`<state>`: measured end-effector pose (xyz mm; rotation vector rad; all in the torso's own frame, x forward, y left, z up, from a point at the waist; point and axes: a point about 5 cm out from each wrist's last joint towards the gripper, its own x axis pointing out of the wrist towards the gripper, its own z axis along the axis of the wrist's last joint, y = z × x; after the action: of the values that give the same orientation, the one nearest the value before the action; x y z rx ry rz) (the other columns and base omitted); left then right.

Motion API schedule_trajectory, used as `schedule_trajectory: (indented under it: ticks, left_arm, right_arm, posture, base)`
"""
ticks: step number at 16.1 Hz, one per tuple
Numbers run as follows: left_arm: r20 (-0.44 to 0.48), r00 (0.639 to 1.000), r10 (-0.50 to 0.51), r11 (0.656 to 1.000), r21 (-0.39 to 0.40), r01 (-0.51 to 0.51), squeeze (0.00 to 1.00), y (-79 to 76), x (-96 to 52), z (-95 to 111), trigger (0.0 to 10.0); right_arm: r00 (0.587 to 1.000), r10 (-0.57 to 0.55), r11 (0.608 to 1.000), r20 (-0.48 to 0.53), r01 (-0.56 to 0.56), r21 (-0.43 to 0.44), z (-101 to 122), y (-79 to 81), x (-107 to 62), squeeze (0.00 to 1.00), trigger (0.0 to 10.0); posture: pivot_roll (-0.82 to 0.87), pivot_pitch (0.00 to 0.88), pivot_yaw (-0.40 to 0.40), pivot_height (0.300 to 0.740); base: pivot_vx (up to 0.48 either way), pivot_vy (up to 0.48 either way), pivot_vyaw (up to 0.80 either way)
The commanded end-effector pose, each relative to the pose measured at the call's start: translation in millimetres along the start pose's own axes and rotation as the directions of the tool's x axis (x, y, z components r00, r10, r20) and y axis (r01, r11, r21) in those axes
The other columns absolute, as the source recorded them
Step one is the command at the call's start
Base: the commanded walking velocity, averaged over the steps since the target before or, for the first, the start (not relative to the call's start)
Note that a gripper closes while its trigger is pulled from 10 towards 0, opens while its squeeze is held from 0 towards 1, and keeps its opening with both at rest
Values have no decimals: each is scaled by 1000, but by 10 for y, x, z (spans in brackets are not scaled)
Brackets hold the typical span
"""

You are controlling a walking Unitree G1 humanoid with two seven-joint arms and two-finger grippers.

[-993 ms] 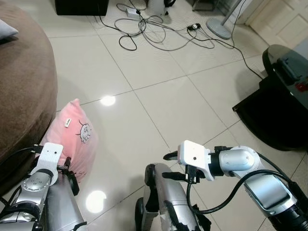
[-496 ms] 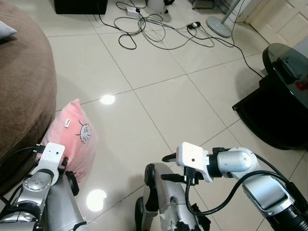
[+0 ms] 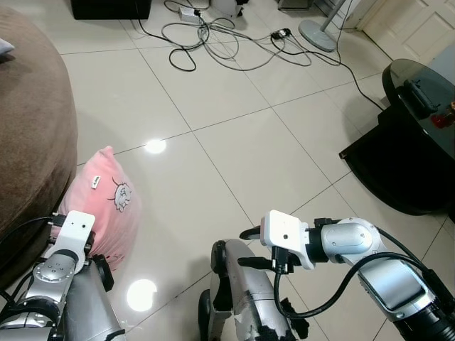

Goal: Move the pillow to the sofa from floor

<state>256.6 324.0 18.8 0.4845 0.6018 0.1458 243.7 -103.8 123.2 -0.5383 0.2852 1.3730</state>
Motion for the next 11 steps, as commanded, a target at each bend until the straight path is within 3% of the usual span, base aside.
schedule_trajectory:
  ticks: [1,11]
  left_arm:
    - [-41,998,-51,999,1,51,0,-141,-12,-89,0]
    - [-7,998,-59,998,-23,59,0,-144,35,52,0]
  right_arm:
    - [1000,-11,1000,-21,11,12,-31,-11,-56,0,10000]
    - [999,-43,999,-31,43,7,-79,-107,-9,0,10000]
  posture:
    - [-195,230,-396,551]
    - [-182,194,-389,551]
  base:
    - [0,0,0]
    - [0,0,0]
